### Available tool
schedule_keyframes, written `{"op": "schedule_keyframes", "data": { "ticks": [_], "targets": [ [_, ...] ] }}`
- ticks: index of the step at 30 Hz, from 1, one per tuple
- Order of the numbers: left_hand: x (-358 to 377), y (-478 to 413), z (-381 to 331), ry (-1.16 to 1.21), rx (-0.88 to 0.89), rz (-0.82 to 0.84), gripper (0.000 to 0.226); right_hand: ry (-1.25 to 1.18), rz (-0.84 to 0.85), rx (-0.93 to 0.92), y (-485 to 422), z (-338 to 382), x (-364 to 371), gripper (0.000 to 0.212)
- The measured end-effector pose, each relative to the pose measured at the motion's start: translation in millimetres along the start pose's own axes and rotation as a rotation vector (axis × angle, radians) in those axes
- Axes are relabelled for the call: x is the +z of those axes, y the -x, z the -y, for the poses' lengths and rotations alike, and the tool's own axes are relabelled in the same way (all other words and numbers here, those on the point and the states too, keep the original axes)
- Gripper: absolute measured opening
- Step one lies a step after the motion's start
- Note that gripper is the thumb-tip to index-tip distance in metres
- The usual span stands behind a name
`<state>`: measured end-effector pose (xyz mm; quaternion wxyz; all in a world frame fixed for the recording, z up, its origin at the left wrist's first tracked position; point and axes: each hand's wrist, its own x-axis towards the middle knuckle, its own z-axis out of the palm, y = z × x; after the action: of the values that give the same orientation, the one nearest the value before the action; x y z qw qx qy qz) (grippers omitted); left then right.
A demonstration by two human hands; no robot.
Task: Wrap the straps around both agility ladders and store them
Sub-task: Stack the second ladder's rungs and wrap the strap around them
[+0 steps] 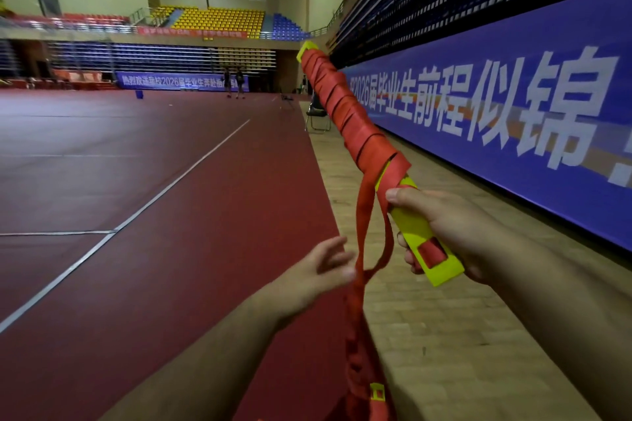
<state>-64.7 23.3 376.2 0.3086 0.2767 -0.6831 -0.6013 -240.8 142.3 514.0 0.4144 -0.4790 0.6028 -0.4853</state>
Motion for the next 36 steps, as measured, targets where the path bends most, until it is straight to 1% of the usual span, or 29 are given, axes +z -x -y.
{"op": "schedule_keyframes", "data": {
  "ticks": [1,3,4,5,7,8,9,10,12,13,14,16,19,20,22,23,24,26,29,31,32,33,35,36],
  "targets": [
    [12,-2,2,-0.012,0.005,0.020,0.060,0.026,0.000,0.009,0,1,1,0.030],
    [25,-6,7,-0.022,0.038,-0.031,0.048,0.075,0.002,0.014,1,3,2,0.030],
    [29,-7,8,-0.005,0.056,-0.058,0.046,0.094,0.007,0.010,1,4,3,0.029],
    [30,-7,8,0.034,0.063,-0.064,0.050,0.107,0.015,0.007,2,4,3,0.027],
    [29,-6,10,0.112,0.046,-0.033,0.070,0.114,0.037,0.010,4,3,3,0.024],
    [28,-6,11,0.111,0.043,-0.016,0.077,0.114,0.045,0.015,5,3,3,0.023],
    [28,-6,12,0.075,0.051,-0.019,0.077,0.111,0.050,0.017,5,3,4,0.022],
    [28,-6,13,0.045,0.069,-0.030,0.069,0.105,0.056,0.017,6,1,5,0.022],
    [27,-6,12,-0.012,0.105,-0.069,0.039,0.094,0.069,0.014,5,0,7,0.024],
    [26,-6,13,-0.007,0.116,-0.063,0.026,0.093,0.069,0.016,4,0,8,0.026],
    [25,-4,14,0.039,0.111,-0.048,0.017,0.094,0.068,0.019,4,-1,8,0.027],
    [22,1,12,0.097,0.091,-0.039,0.013,0.093,0.068,0.025,2,-3,6,0.030],
    [16,4,16,0.193,0.074,-0.043,0.024,0.099,0.064,0.028,1,-6,7,0.032],
    [18,5,13,0.217,0.070,-0.048,0.033,0.106,0.058,0.028,0,-7,8,0.033],
    [21,4,9,0.158,0.059,-0.069,0.053,0.105,0.055,0.034,-2,-10,9,0.036],
    [22,5,6,0.116,0.061,-0.056,0.056,0.098,0.063,0.039,-2,-11,10,0.038],
    [24,6,3,0.088,0.063,-0.024,0.053,0.094,0.074,0.044,-2,-12,10,0.040],
    [25,9,-2,0.091,0.041,0.057,0.052,0.092,0.090,0.053,-2,-13,9,0.041],
    [27,9,2,0.132,0.025,0.119,0.065,0.084,0.112,0.055,-3,-15,7,0.042],
    [31,9,3,0.207,0.034,0.134,0.067,0.075,0.130,0.055,-4,-17,6,0.046],
    [33,9,3,0.276,0.034,0.125,0.067,0.069,0.137,0.055,-4,-18,5,0.049],
    [35,9,2,0.337,0.023,0.082,0.068,0.062,0.145,0.050,-5,-19,5,0.053],
    [37,9,2,0.439,-0.048,-0.073,0.067,0.038,0.151,0.046,-6,-23,2,0.062],
    [36,9,2,0.493,-0.053,-0.148,0.062,0.025,0.154,0.046,-6,-25,1,0.064]
  ]
}}
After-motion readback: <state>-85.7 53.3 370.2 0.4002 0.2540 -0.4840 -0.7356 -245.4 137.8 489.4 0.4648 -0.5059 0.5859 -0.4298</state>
